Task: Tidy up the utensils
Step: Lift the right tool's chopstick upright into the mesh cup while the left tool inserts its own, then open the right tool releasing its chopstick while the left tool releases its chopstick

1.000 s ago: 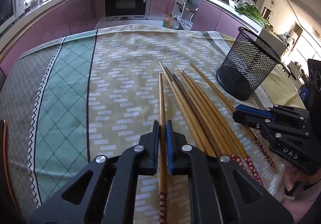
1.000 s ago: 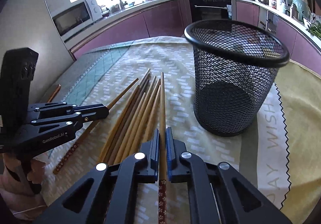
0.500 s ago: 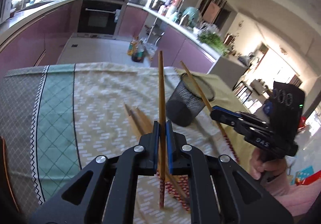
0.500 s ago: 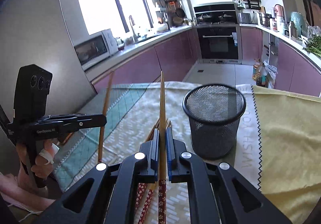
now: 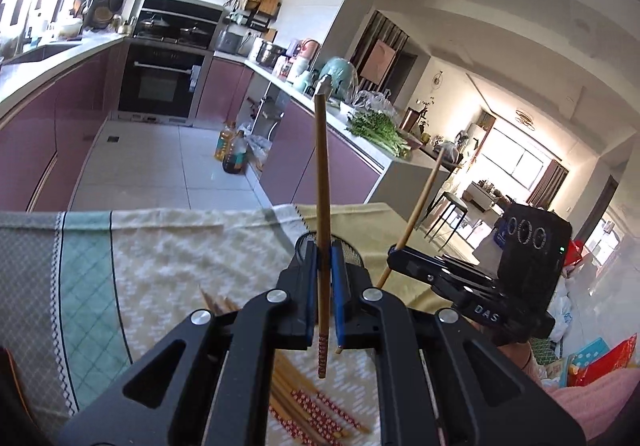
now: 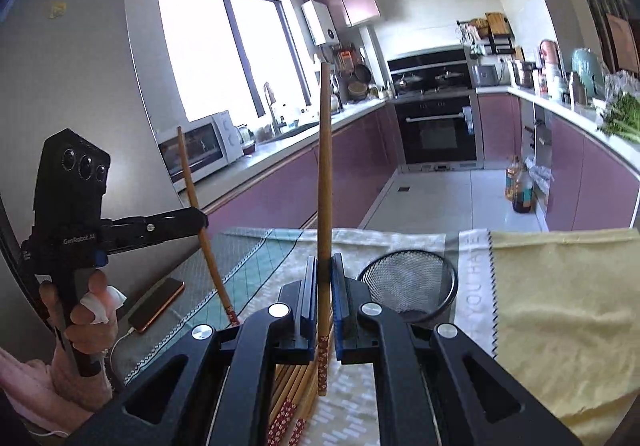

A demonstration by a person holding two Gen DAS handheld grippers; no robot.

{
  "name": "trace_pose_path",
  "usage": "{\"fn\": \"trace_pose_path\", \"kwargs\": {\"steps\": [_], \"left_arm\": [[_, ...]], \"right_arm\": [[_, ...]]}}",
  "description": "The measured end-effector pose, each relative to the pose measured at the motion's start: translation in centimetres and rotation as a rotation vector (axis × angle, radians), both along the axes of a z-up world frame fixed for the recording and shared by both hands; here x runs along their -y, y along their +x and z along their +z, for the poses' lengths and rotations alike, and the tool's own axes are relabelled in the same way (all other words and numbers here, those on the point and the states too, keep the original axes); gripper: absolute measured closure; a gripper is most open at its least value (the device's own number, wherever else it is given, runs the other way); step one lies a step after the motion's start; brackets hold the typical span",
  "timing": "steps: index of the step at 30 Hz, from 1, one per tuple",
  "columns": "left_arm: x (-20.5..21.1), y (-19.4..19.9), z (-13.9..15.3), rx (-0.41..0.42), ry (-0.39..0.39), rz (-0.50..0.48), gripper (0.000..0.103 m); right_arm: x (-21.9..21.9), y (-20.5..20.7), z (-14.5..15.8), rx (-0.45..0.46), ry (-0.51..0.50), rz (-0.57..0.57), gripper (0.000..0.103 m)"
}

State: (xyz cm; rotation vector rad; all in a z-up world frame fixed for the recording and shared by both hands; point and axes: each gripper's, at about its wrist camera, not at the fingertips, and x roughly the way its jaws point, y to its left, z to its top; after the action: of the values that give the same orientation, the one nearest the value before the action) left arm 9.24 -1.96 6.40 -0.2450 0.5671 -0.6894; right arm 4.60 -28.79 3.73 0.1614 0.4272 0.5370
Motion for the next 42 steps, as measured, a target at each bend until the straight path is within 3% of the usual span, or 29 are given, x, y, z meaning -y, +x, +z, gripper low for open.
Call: {"fn": "trace_pose_path", "kwargs": {"steps": [8, 14, 19, 25, 31, 38, 42], "left_arm": [[3.2, 2.4, 3.8, 0.1, 0.009, -0.001, 0.096], [6.0, 3.9, 5.1, 0.152, 0.026, -0.01, 0.096], [8.8, 5.0, 3.6, 0.155, 0.109, -0.007, 0.096], [11.0, 6.1, -0.3, 0.103, 0.217, -0.062, 0.096], [11.5, 7.6, -3.1, 0.036, 0.255, -0.103, 0.096], [12.0, 9.1, -4.7, 0.012, 0.284, -0.079, 0.095], [11.6, 8.4, -4.6, 0.031, 0.289, -0.054, 0.083]], "right_arm": [[1.5, 0.9, 3.8, 0.123, -0.045, -0.06, 0.097], [2.1, 3.0, 3.9, 0.146, -0.085, -0.113, 0.097], [1.5, 5.4, 1.2, 0.07, -0.13, -0.123, 0.097], [1.0, 6.8, -1.5, -0.035, -0.158, -0.107, 0.097], [-0.1, 7.8, -3.3, -0.134, -0.205, -0.086, 0.097], [0.1, 8.8, -3.9, -0.175, -0.188, -0.114, 0.097], [0.8, 9.3, -3.9, -0.184, -0.157, -0.133, 0.094]]}}
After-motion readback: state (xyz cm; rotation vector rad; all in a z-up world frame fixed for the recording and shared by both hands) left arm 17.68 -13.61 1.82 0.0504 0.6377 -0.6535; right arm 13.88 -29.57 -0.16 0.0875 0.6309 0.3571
